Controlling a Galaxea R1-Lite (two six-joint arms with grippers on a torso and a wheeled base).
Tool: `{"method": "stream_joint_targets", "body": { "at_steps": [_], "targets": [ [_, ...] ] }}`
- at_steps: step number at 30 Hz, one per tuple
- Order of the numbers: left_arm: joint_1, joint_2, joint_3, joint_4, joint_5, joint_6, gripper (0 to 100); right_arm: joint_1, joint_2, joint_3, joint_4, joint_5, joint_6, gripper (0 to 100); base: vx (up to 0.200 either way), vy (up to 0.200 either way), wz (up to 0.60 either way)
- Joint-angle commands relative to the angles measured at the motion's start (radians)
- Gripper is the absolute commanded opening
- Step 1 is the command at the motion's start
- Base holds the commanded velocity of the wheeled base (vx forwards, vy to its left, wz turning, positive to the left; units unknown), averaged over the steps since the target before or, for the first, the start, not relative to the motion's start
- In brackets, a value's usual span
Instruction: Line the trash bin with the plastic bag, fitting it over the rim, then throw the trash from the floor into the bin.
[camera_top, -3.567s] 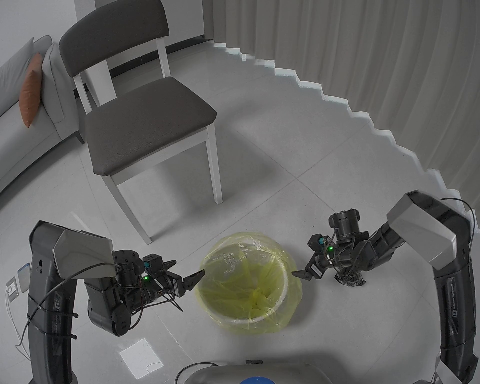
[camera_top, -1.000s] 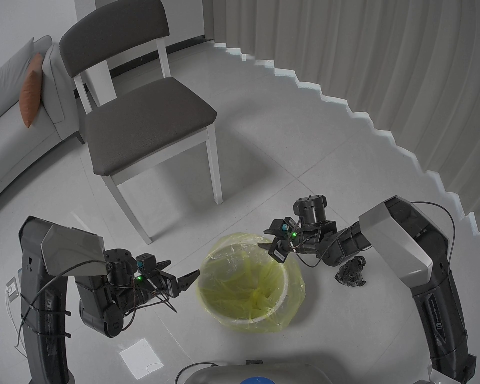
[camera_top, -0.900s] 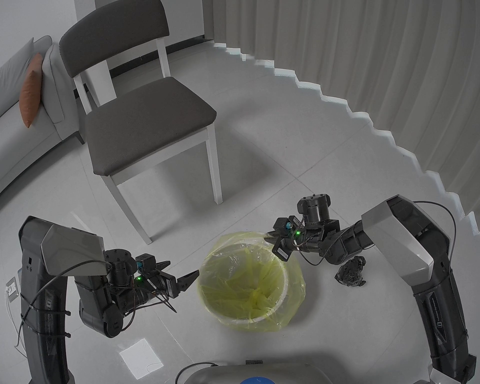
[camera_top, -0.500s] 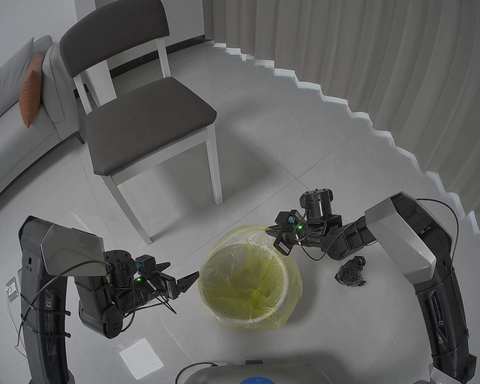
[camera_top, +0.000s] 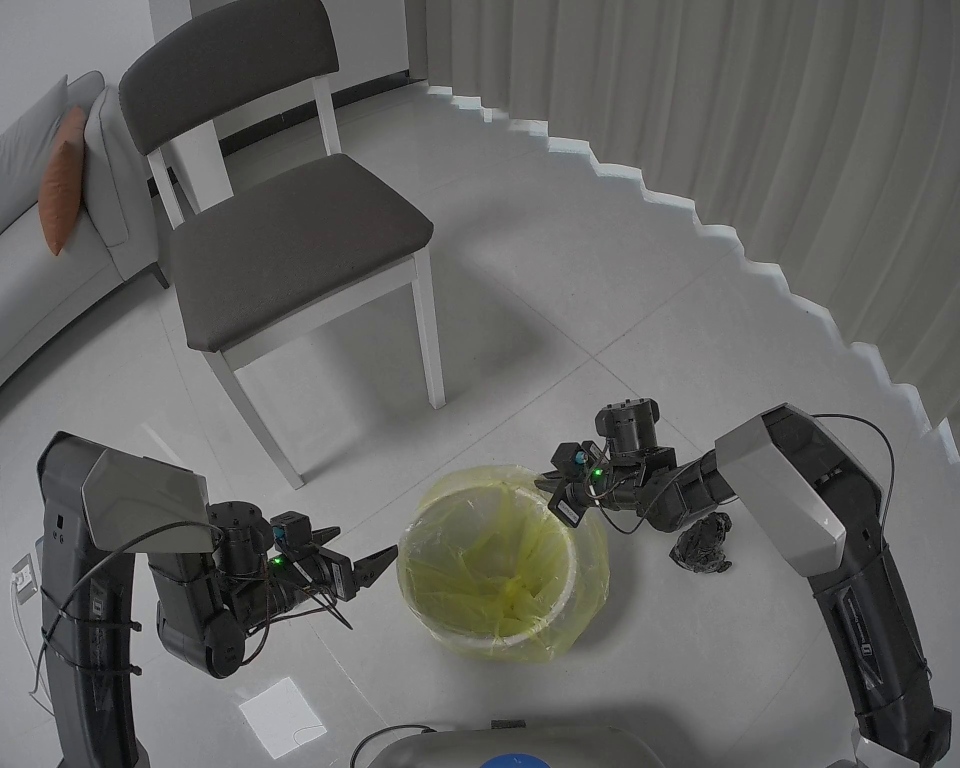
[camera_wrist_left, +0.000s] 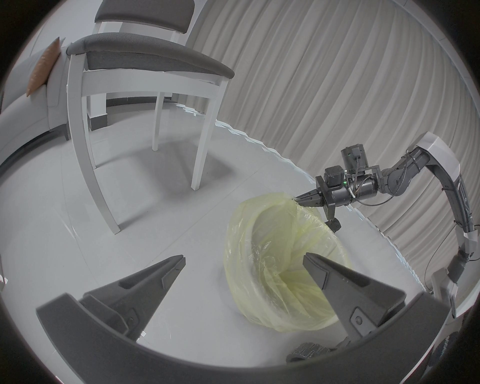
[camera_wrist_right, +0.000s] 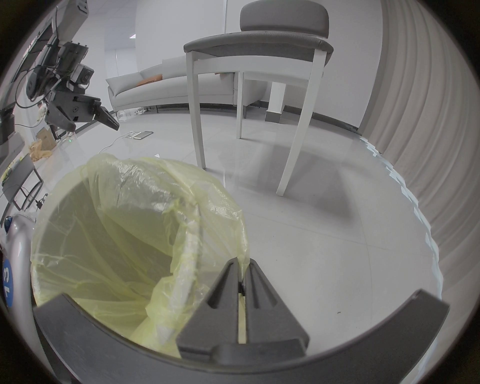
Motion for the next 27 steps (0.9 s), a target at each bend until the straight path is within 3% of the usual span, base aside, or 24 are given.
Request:
{"method": "stream_joint_targets", "body": {
  "at_steps": [1, 21, 22, 27],
  "targets": [
    [0.0, 0.003, 0.001, -0.018, -0.001, 0.0, 100, 0.008, 0.026, 0.003, -0.001, 0.0, 0.005, 0, 0.0, 0.0, 0.0],
    [0.002, 0.002, -0.001, -0.018, -0.001, 0.0, 100, 0.014, 0.02, 0.055, -0.007, 0.001, 0.023, 0, 0.0, 0.0, 0.0],
    [0.002, 0.002, -0.001, -0.018, -0.001, 0.0, 100, 0.013, 0.012, 0.056, -0.008, 0.001, 0.024, 100, 0.0, 0.0, 0.0],
    [0.006, 0.0, -0.001, -0.018, -0.001, 0.0, 100, 0.013, -0.049, 0.076, -0.005, 0.001, 0.026, 100, 0.0, 0.0, 0.0]
  ]
}}
